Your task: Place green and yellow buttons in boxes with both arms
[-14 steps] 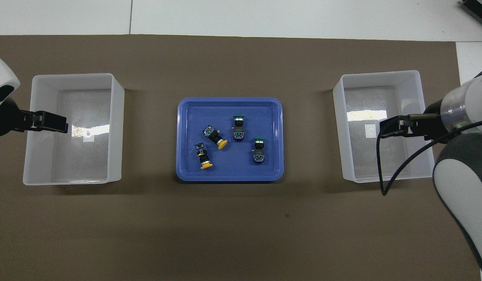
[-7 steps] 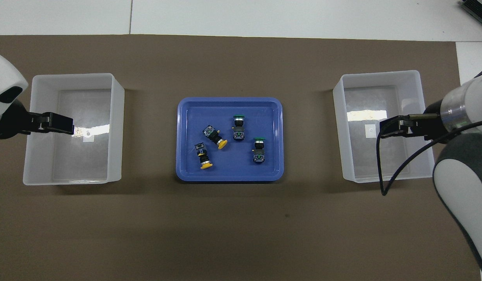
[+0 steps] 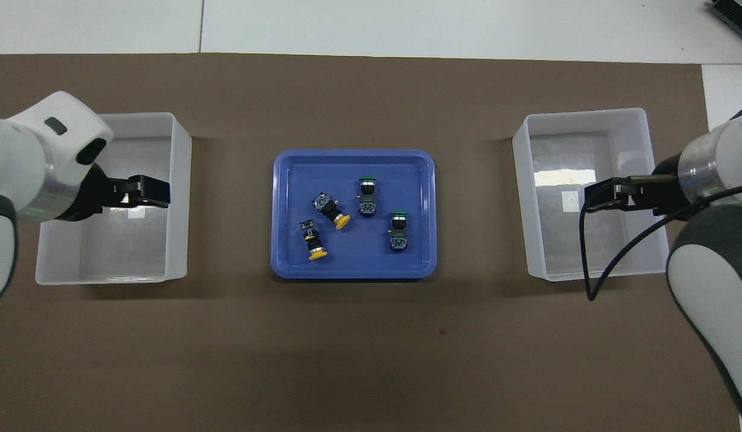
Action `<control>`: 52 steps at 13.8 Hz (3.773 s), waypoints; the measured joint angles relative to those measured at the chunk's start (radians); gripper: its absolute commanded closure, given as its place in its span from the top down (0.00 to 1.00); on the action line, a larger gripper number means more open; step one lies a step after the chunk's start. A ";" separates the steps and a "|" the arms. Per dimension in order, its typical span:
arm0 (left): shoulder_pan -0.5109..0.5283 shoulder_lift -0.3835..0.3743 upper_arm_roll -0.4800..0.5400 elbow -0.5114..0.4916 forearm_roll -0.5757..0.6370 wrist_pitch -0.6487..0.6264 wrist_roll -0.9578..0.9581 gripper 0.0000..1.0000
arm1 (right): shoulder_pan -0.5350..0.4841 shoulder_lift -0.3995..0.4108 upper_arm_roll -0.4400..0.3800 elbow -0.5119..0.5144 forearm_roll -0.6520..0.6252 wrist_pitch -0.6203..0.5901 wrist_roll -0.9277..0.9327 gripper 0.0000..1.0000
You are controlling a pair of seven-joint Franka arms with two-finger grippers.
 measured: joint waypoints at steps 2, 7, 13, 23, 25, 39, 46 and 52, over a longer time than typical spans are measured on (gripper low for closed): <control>-0.030 0.031 0.000 -0.038 0.000 0.107 -0.075 1.00 | 0.000 0.000 0.000 0.000 0.000 0.000 0.000 1.00; -0.043 0.073 0.002 -0.069 0.000 0.211 -0.113 1.00 | 0.000 0.000 0.000 0.000 0.000 0.000 0.000 1.00; -0.050 0.073 0.003 -0.120 -0.017 0.280 -0.118 1.00 | 0.002 0.000 0.000 -0.003 0.001 0.027 0.001 1.00; -0.112 0.203 0.002 -0.160 -0.026 0.471 -0.189 1.00 | 0.228 0.117 0.006 -0.068 0.002 0.329 0.300 1.00; -0.112 0.218 0.004 -0.160 -0.026 0.486 -0.190 0.99 | 0.290 0.179 0.006 -0.070 -0.015 0.397 0.382 1.00; -0.131 0.281 0.005 -0.158 -0.026 0.554 -0.234 0.00 | 0.475 0.386 0.006 -0.193 -0.189 0.676 0.614 1.00; -0.070 0.267 0.024 0.077 -0.027 0.217 -0.213 0.00 | 0.477 0.387 0.006 -0.272 -0.197 0.753 0.614 0.53; 0.134 0.215 0.031 0.259 -0.027 -0.050 0.036 0.00 | 0.482 0.386 0.006 -0.278 -0.197 0.761 0.614 0.00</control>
